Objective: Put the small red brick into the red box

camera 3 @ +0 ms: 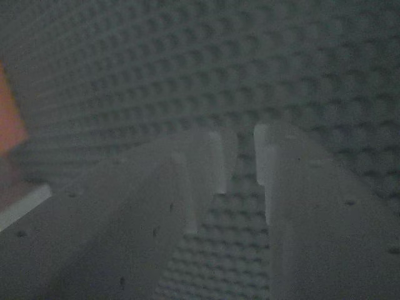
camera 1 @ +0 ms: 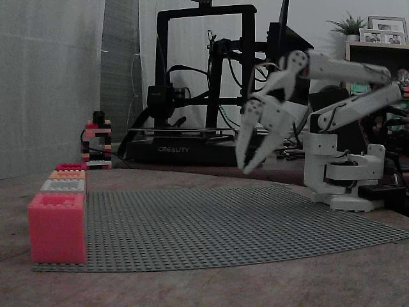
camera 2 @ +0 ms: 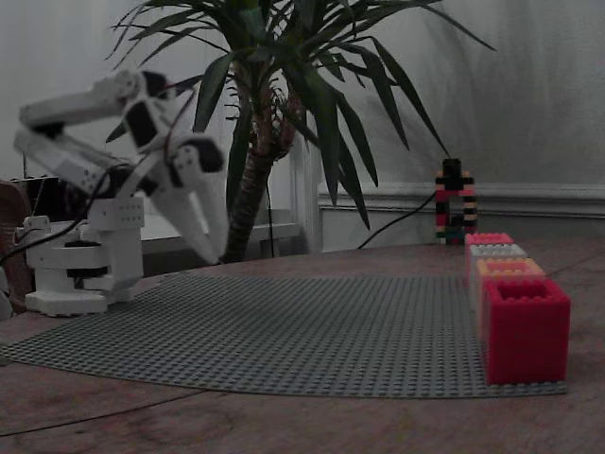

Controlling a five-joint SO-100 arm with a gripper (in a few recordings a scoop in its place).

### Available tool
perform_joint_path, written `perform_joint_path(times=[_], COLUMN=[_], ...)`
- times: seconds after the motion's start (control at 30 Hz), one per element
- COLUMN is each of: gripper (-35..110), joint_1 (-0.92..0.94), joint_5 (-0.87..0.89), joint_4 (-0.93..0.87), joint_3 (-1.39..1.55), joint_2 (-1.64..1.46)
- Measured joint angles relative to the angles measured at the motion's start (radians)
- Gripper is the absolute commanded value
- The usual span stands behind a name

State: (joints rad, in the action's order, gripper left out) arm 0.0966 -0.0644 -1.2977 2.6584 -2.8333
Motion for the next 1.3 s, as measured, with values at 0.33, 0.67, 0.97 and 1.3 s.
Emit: perform_joint_path(times=[0.33,0.67,0.97,1.3], gripper=[0,0,0,0], joint_1=[-0.043,-0.052,-0.052,-0.052], joint_5=[-0.018,-0.009,0.032,0.040], joint_4=[-0.055,-0.094,-0.086,-0.084], joint_3=[0.138,0.189,0.199,0.199], joint_2=[-0.267,-0.368,-0.374,-0.374])
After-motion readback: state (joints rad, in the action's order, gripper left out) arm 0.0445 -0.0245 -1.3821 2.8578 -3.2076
